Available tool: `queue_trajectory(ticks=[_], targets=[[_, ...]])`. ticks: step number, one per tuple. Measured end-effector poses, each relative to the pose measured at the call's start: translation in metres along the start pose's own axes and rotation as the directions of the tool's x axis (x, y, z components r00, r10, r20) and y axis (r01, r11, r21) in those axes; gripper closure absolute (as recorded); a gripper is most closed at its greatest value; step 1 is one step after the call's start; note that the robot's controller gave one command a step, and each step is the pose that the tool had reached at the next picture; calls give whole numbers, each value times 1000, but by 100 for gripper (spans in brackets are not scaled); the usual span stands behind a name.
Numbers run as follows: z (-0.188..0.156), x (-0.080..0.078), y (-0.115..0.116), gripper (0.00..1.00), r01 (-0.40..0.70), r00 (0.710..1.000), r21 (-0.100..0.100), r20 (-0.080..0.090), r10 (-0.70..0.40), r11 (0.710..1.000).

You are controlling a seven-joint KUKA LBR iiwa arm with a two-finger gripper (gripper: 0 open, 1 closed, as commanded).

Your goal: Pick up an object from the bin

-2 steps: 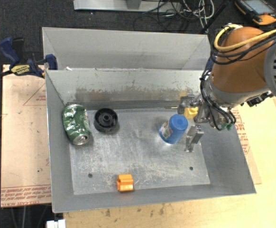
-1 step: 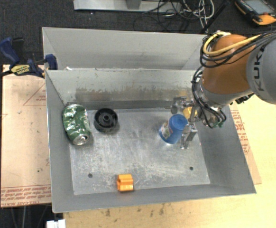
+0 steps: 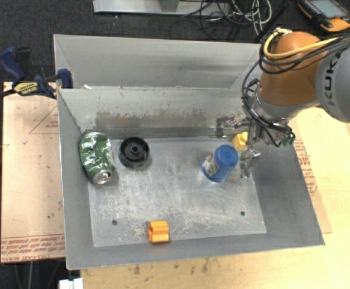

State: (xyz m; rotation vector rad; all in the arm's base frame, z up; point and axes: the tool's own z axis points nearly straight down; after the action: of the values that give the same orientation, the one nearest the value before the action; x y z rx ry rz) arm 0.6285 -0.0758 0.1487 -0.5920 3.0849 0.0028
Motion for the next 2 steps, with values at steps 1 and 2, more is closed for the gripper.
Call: queue_trajectory(ticks=[1, 2], targets=[[15, 0, -6, 0, 147, 989, 3, 3, -147, 989], [60, -2, 1, 0, 421, 907, 4, 3, -421, 907]])
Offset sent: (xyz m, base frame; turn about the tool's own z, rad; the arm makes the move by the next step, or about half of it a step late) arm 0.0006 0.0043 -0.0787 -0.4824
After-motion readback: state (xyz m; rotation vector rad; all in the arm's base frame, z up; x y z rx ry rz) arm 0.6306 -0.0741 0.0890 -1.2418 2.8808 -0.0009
